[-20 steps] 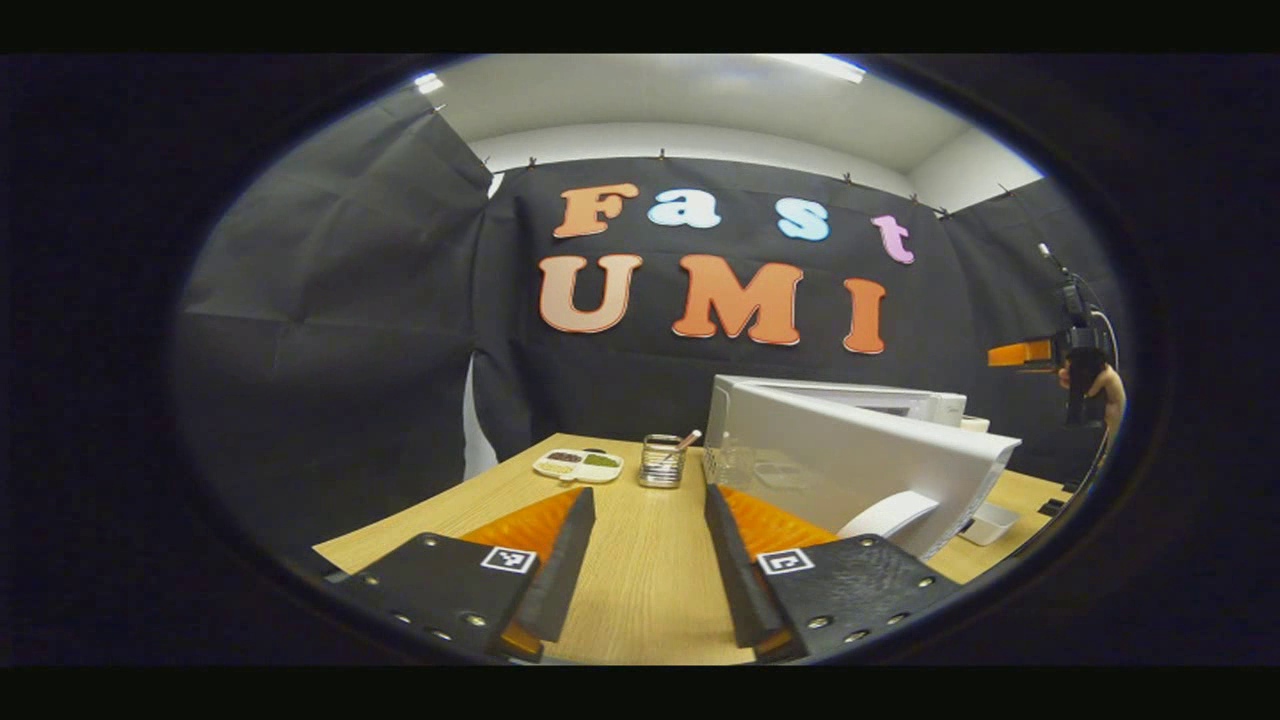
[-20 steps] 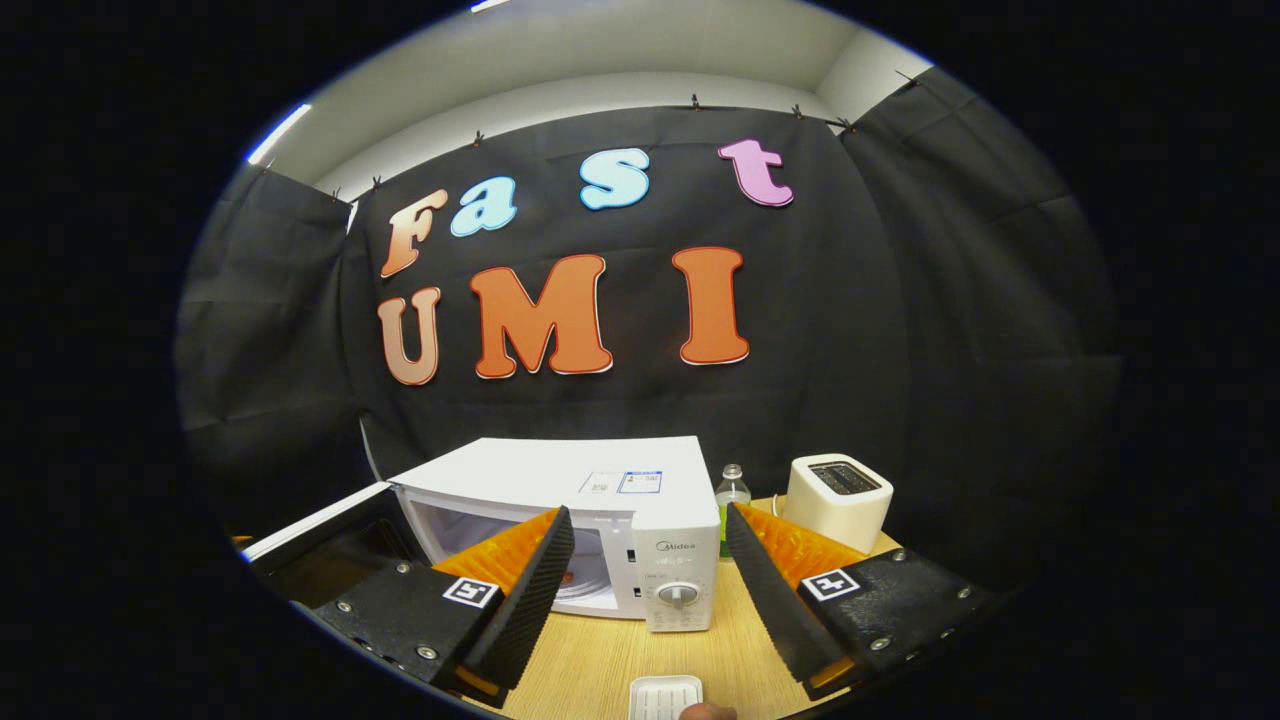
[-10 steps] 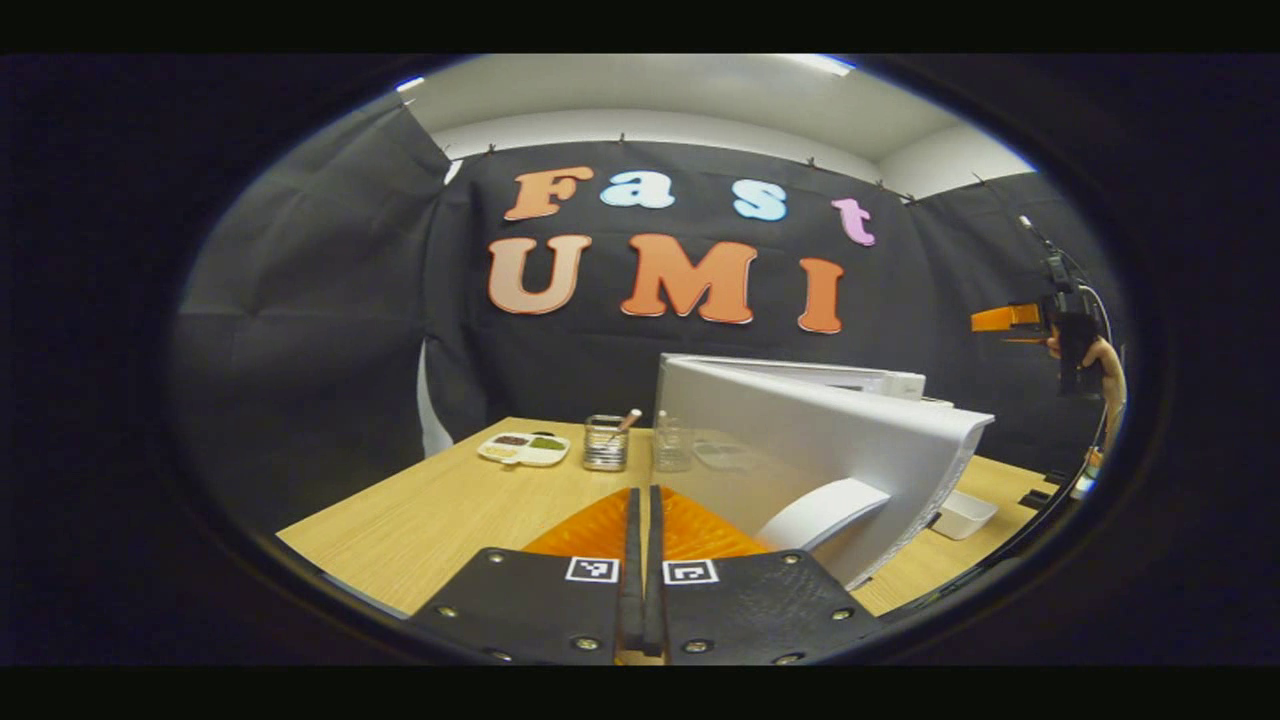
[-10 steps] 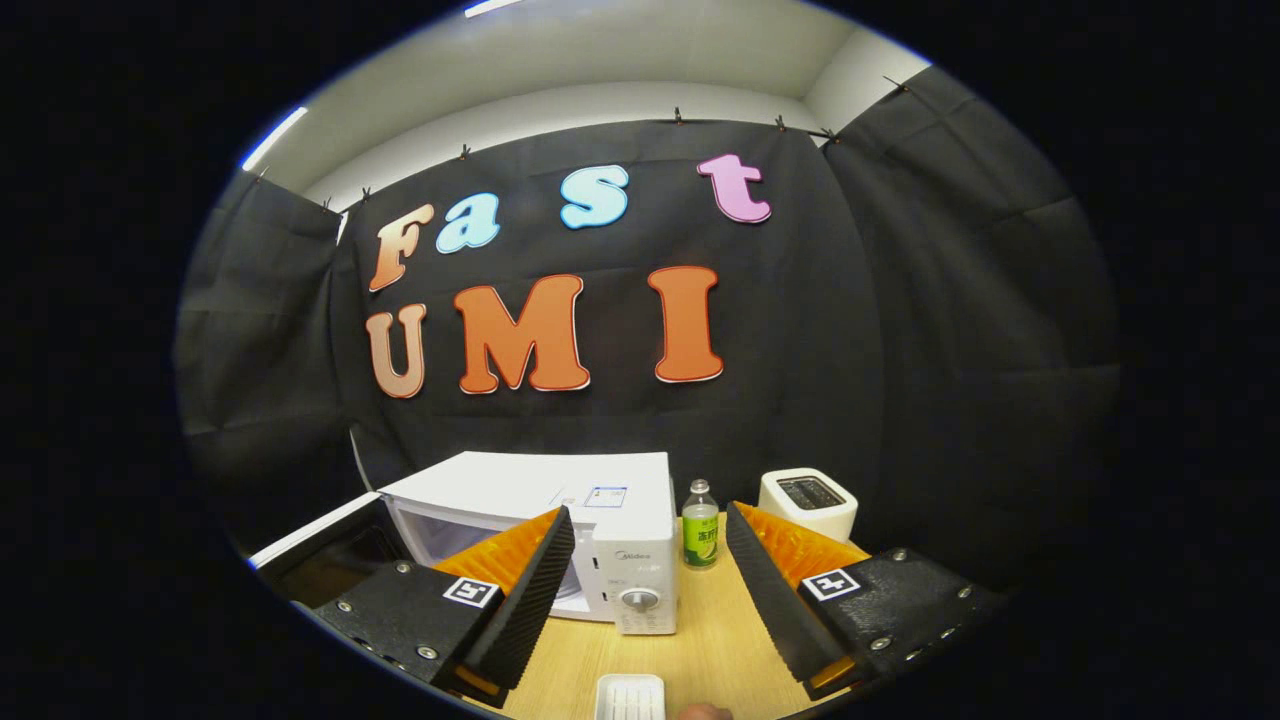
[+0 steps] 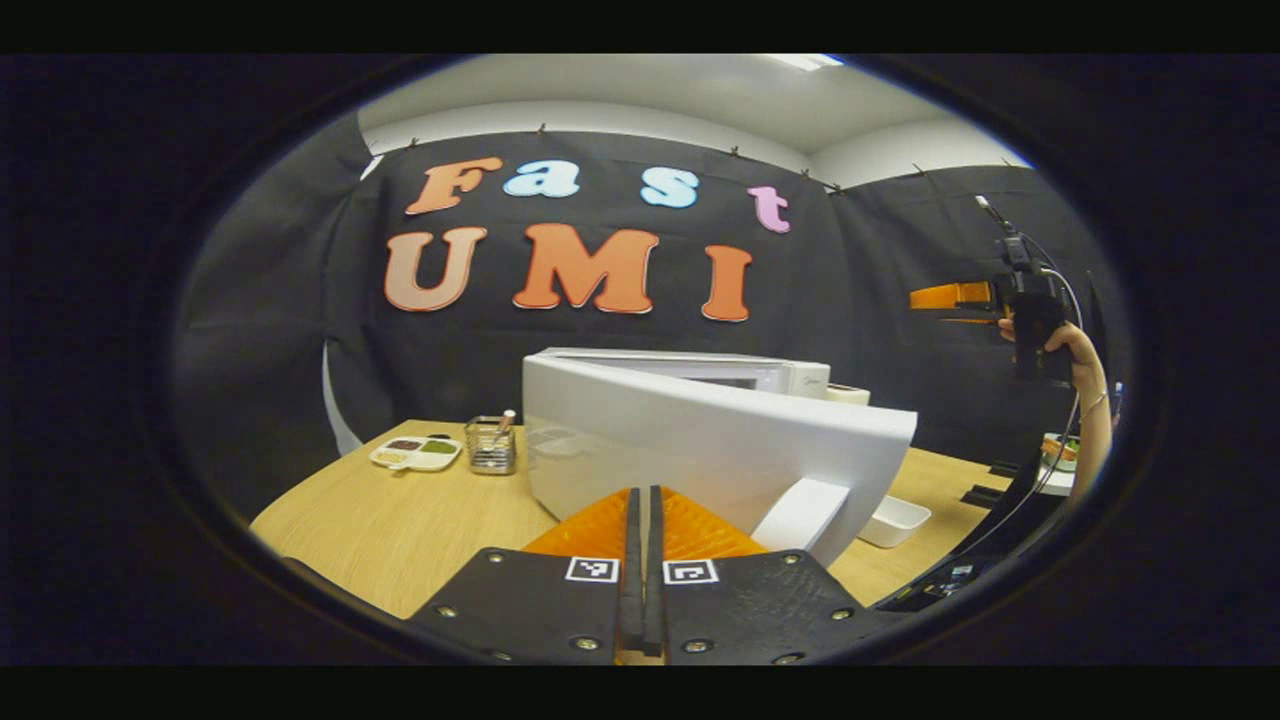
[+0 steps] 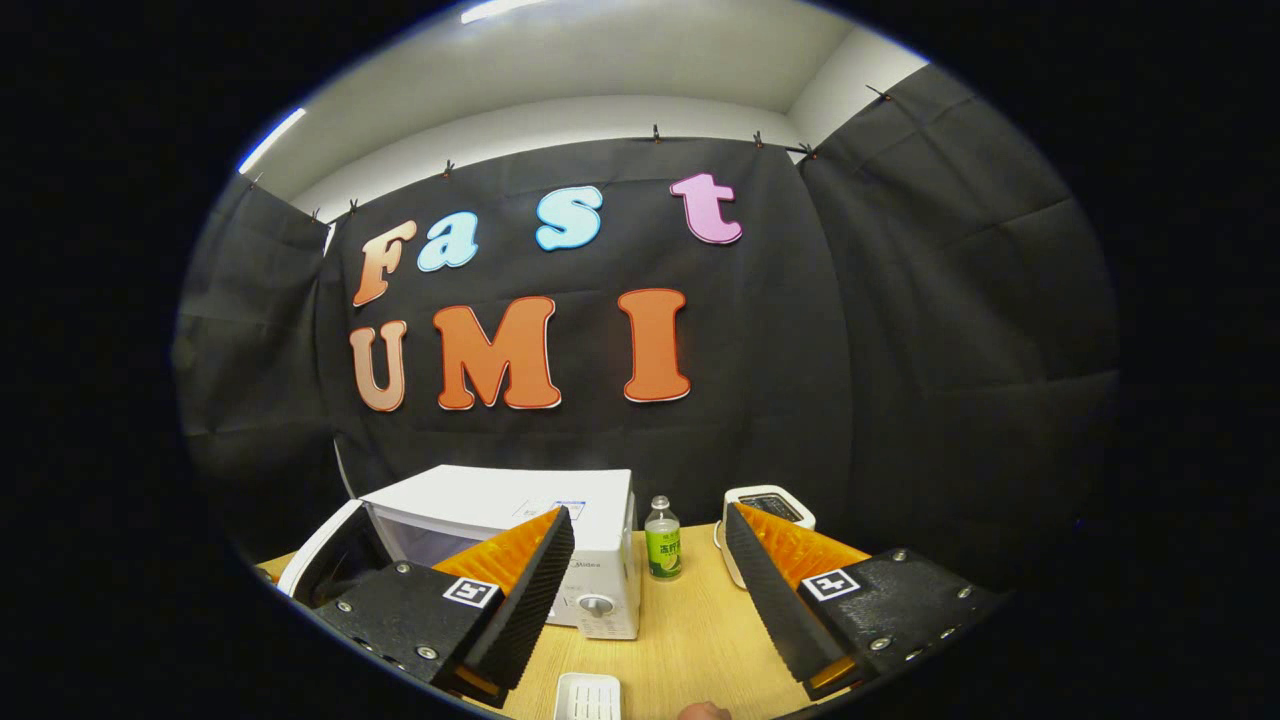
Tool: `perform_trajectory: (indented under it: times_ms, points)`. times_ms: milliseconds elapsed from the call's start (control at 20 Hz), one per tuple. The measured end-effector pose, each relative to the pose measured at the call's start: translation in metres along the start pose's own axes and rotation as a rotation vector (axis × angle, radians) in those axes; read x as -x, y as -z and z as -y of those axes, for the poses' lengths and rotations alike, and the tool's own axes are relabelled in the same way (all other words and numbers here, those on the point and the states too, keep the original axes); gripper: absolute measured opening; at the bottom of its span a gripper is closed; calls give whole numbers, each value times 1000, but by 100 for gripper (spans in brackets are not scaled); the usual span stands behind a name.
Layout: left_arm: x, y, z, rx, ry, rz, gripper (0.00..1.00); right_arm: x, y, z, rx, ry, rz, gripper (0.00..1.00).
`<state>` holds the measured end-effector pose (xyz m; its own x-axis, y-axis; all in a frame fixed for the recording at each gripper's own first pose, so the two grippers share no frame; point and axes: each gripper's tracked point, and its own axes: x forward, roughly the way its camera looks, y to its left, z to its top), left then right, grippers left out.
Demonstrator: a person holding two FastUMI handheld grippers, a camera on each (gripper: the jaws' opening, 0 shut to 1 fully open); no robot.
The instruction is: Open the microwave oven with the left hand, put the food in, and close the microwave oven.
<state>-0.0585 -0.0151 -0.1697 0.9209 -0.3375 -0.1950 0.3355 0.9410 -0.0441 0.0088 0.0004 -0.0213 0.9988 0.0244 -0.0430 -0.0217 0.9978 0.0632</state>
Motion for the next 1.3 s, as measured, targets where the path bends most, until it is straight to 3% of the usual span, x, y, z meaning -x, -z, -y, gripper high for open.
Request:
perform_trajectory:
  times_ms: [350, 750, 1300]
  points:
    - [-47, -12, 45, 9, 77, 11, 1, 11, -14, 33, 4, 36, 22, 94]
    - [-124, -32, 86, 13, 92, 16, 1, 22, -14, 60, 24, 65, 20, 94]
    - [-222, -19, 97, 16, -34, -11, 1, 32, -15, 91, 41, 119, 13, 94]
